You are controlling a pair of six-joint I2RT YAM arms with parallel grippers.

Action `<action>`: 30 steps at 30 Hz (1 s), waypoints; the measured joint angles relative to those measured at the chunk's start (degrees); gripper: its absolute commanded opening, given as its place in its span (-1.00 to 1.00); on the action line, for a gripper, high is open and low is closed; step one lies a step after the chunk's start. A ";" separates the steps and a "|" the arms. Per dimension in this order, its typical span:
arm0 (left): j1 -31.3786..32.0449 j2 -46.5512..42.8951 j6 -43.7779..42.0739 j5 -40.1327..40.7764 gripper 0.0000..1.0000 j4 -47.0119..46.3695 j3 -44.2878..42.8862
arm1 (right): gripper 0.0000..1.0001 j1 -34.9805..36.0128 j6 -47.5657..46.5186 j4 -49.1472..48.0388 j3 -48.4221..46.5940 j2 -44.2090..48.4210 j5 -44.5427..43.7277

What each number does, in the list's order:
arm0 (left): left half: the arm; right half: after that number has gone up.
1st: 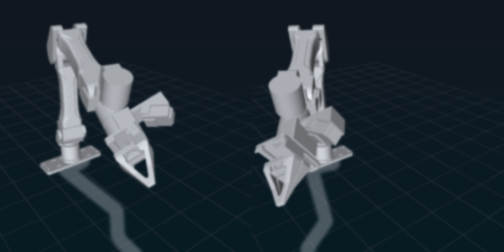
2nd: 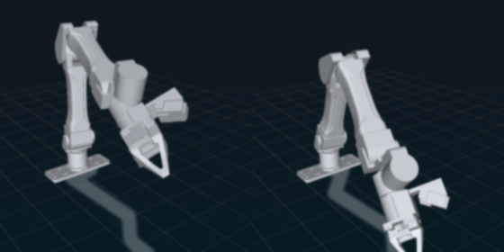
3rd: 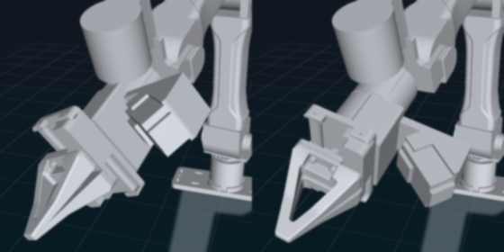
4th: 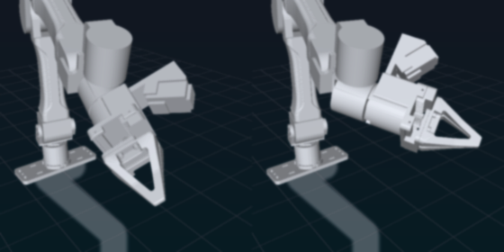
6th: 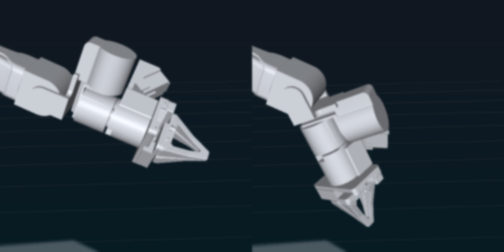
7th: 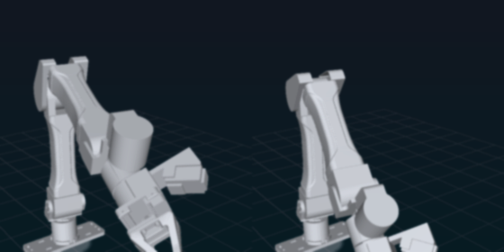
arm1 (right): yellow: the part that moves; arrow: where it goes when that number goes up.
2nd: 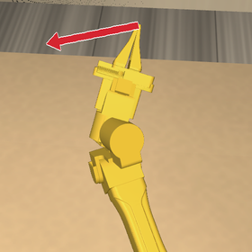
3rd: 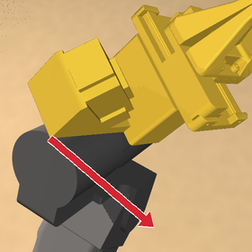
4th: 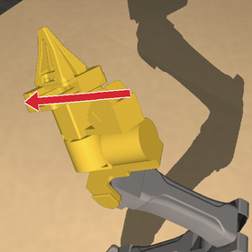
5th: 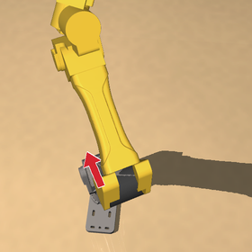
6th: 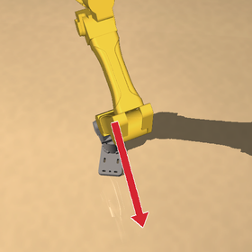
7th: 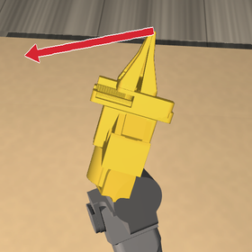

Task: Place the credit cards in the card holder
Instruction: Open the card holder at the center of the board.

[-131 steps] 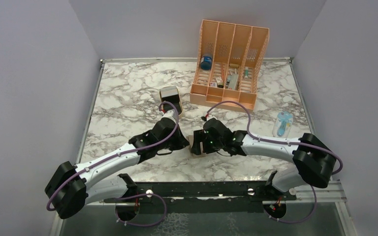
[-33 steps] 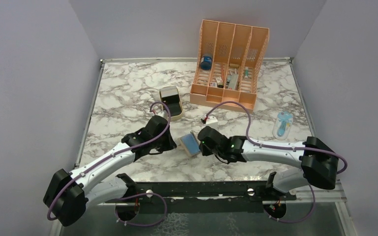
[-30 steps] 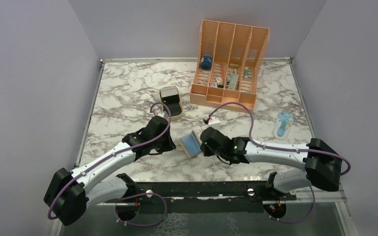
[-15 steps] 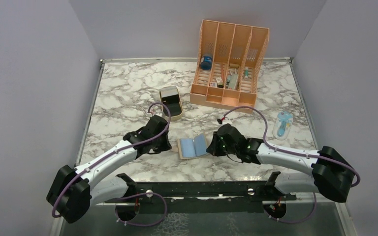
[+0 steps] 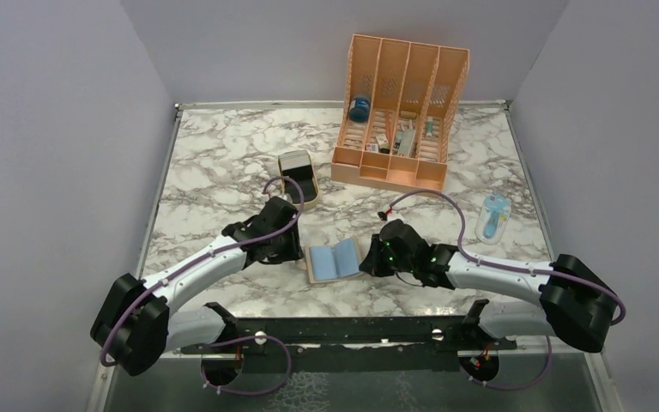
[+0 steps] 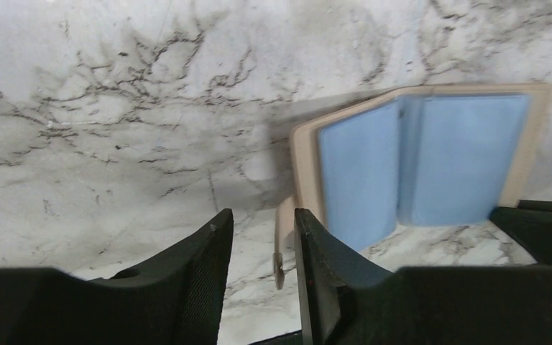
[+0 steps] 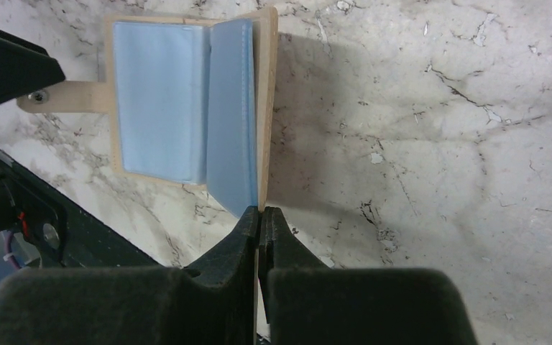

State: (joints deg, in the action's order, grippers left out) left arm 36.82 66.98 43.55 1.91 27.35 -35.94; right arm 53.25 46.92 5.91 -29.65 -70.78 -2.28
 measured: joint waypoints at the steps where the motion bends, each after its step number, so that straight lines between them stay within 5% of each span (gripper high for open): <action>1: 0.00 0.00 0.02 -0.42 -0.16 0.09 -0.74 | -0.98 0.00 0.00 -0.02 0.17 -0.13 0.09; 9: 0.00 -2.16 1.40 -5.14 0.04 -2.73 -5.11 | -0.98 -0.02 0.37 -0.02 0.35 -0.48 0.17; 15: 0.00 -2.93 3.76 -12.48 -0.05 -12.66 -2.34 | -0.98 -0.02 1.29 -0.02 0.35 -0.46 0.17; 23: 0.00 5.92 4.42 -16.72 -0.18 -21.55 3.85 | -0.39 0.00 2.23 3.69 -0.39 -0.72 -0.79; 30: 0.00 7.39 3.65 -17.05 -0.18 -24.68 4.00 | -0.26 0.00 1.22 12.92 -8.70 2.16 -1.05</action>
State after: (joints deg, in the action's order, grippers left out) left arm 36.82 74.37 47.20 -15.14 2.68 -31.94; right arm 53.25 48.14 18.83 -38.35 -68.62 -3.33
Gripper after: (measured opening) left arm 0.412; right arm 0.363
